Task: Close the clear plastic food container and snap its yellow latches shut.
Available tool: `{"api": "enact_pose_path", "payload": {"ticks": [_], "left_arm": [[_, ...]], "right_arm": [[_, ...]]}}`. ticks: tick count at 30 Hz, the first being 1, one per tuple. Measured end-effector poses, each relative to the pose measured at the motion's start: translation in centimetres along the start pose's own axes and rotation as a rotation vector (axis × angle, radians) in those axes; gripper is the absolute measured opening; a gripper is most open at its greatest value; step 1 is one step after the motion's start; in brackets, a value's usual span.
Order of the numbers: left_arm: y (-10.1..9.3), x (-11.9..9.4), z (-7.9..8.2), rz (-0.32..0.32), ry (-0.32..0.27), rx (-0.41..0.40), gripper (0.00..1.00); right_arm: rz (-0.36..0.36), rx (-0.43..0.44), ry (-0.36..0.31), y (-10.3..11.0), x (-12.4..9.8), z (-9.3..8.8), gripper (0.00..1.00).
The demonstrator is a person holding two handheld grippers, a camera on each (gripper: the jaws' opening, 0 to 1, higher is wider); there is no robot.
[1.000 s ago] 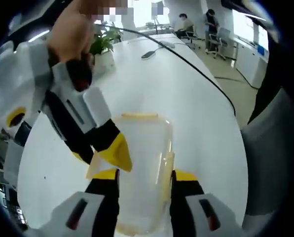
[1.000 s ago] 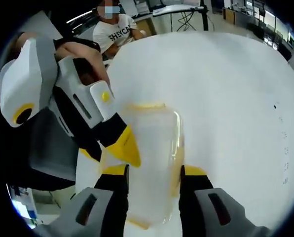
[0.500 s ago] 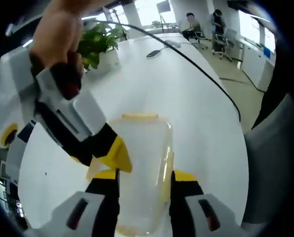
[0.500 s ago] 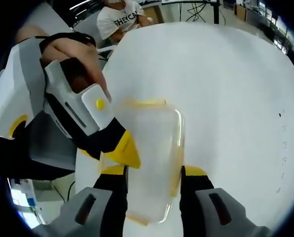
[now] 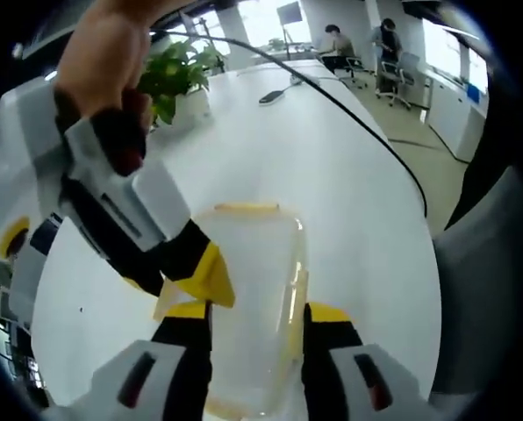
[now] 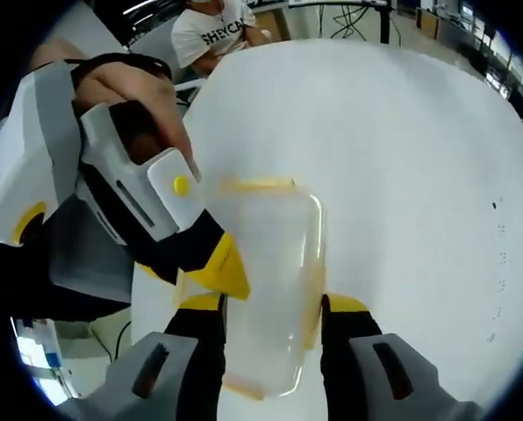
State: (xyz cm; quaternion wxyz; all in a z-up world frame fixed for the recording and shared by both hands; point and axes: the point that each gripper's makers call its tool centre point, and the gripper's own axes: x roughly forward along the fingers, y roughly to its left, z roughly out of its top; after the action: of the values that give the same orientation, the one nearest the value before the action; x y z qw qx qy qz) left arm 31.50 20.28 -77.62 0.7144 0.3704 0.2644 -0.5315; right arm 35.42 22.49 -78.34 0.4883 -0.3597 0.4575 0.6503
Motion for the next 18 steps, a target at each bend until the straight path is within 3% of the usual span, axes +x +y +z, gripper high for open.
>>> {"api": "enact_pose_path", "payload": {"ticks": [6,9,13,16,18], "left_arm": [[0.0,0.0,0.0,-0.004,0.0,0.017,0.35],[0.0,0.0,0.2,-0.005,-0.004,-0.008,0.36],[-0.2,-0.1,0.3,-0.024,-0.01,-0.032,0.4],[-0.9,0.3,0.9,-0.068,-0.054,-0.041,0.48],[-0.6,0.3,1.2,-0.061,-0.058,-0.062,0.46]], "right_arm": [[-0.116,-0.067,0.003,0.1,-0.4,0.3,0.4],[-0.139,-0.072,-0.003,0.3,-0.5,0.3,0.4],[-0.161,-0.034,-0.062,0.1,-0.6,0.2,0.39],[-0.187,-0.002,-0.11,0.3,-0.5,0.5,0.42],[-0.208,-0.009,-0.124,0.7,-0.5,0.7,0.45]]}}
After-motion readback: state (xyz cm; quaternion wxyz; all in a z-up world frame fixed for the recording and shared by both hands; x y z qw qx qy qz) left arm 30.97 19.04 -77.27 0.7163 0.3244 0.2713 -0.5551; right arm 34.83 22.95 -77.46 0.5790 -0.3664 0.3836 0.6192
